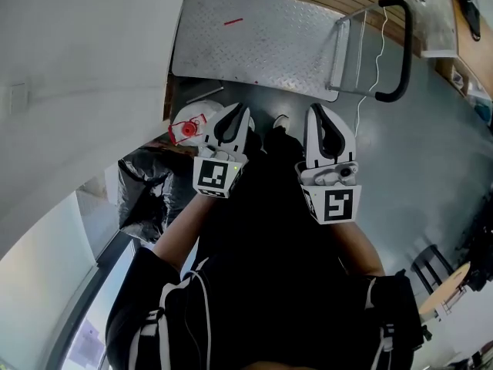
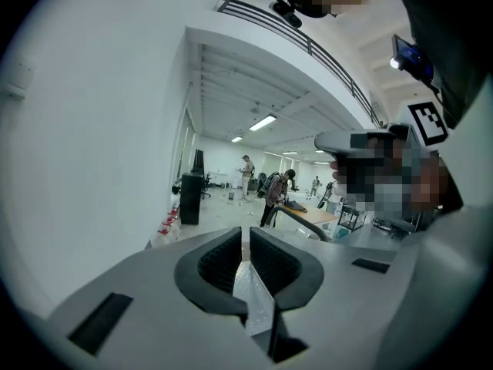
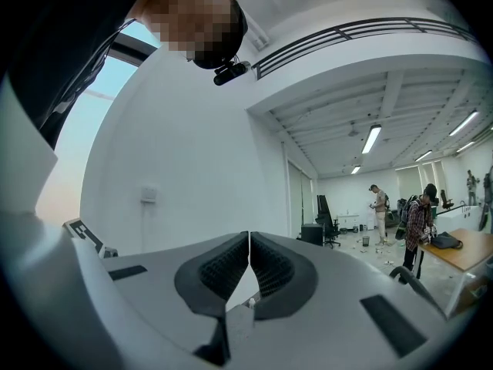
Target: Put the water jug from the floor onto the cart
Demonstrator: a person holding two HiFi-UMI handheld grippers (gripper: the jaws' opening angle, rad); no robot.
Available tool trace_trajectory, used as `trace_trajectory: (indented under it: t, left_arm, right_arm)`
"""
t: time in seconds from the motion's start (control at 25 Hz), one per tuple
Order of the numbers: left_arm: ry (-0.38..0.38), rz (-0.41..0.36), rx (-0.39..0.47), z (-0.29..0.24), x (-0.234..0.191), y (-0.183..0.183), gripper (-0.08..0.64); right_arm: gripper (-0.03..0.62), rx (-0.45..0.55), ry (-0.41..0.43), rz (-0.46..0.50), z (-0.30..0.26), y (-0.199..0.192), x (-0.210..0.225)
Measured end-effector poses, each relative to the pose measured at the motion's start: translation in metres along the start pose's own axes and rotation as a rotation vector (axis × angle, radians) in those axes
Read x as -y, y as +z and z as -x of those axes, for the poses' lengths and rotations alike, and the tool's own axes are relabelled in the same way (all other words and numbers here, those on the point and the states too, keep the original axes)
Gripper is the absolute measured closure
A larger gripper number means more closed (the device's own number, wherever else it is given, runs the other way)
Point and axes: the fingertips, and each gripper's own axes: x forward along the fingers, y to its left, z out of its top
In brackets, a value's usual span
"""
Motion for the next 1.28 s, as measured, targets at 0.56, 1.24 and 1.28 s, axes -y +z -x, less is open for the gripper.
trace_trajectory:
  t: [0.56,1.24,1.28]
  left_arm:
    - [0.126,0.159,-0.386,0.04,-0.08,-0.154,0.417]
    - [0.253,0.712,-0.712,0.099,-0.163,-0.37,0.403]
    - [0.272,0.743,-0.715,0.103,-0.166,-0.377,0.403]
  right_arm:
    - [0.572,-0.037,0.125,-0.012,-0.037,-0.003,-0.067]
    - [0.572,-0.083,0.24,0.059,-0.07,-0.008,-0.132]
    - [0.572,-0.083,0.245,0.067,-0.07,-0.007,-0.133]
